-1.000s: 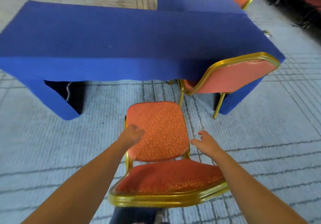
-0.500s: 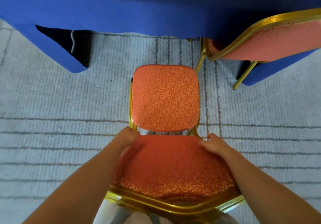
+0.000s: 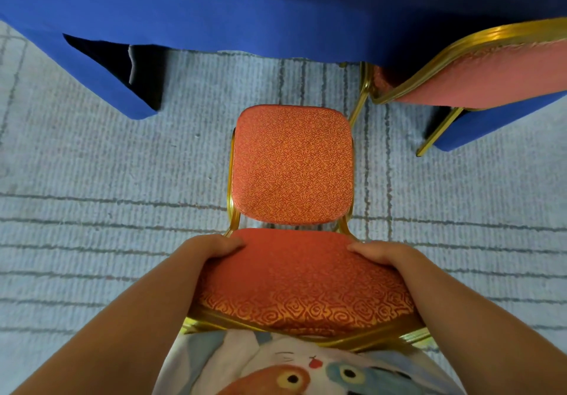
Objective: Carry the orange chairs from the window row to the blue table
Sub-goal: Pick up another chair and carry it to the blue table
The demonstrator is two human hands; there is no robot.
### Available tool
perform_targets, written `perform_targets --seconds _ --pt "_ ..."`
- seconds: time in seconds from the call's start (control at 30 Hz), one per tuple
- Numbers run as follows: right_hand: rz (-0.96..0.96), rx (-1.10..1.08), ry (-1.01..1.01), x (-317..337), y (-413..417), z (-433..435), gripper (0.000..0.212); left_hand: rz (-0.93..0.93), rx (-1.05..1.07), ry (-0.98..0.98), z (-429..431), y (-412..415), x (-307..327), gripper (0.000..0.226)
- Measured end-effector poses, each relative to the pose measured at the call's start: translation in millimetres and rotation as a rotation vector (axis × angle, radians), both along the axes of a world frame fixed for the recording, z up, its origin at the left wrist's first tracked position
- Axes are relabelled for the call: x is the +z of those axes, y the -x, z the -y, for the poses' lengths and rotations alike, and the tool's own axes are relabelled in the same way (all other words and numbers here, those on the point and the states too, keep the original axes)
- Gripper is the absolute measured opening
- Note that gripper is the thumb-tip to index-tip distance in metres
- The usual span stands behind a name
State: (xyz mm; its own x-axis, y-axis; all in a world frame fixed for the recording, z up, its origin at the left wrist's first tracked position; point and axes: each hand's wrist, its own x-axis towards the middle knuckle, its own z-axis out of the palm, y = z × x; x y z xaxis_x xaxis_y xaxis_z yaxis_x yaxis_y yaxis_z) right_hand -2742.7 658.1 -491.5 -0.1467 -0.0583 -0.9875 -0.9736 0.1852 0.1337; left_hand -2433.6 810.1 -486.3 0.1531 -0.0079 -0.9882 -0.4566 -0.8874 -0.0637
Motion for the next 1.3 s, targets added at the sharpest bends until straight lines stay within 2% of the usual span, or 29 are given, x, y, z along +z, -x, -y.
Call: perform_targets --seconds 0.2,0.4,0.57,0.87,1.03,1.3 --pt "-0.110 0.029 -0.106 39 -15 29 0.093 -0.061 -0.001 -0.162 27 -15 19 0.090" --pt "-0.104 0.084 -0.057 48 -32 87 0.093 -0.044 -0.065 -0.083 64 -31 20 0.100" --pt "-0.042 0.023 -0.011 37 -62 148 0.087 -0.010 -0.009 -0.051 132 -62 26 0.089" --pt "0.021 0.000 0.079 27 -114 299 0.086 0.048 0.092 -0.013 286 -116 26 0.083" --pt "0.054 -0.026 0.108 21 -130 351 0.074 0.073 0.040 -0.014 349 -136 22 0.088" --pt "0.048 0.004 0.156 -3 -145 404 0.079 0.036 0.034 -0.030 407 -166 3 0.094"
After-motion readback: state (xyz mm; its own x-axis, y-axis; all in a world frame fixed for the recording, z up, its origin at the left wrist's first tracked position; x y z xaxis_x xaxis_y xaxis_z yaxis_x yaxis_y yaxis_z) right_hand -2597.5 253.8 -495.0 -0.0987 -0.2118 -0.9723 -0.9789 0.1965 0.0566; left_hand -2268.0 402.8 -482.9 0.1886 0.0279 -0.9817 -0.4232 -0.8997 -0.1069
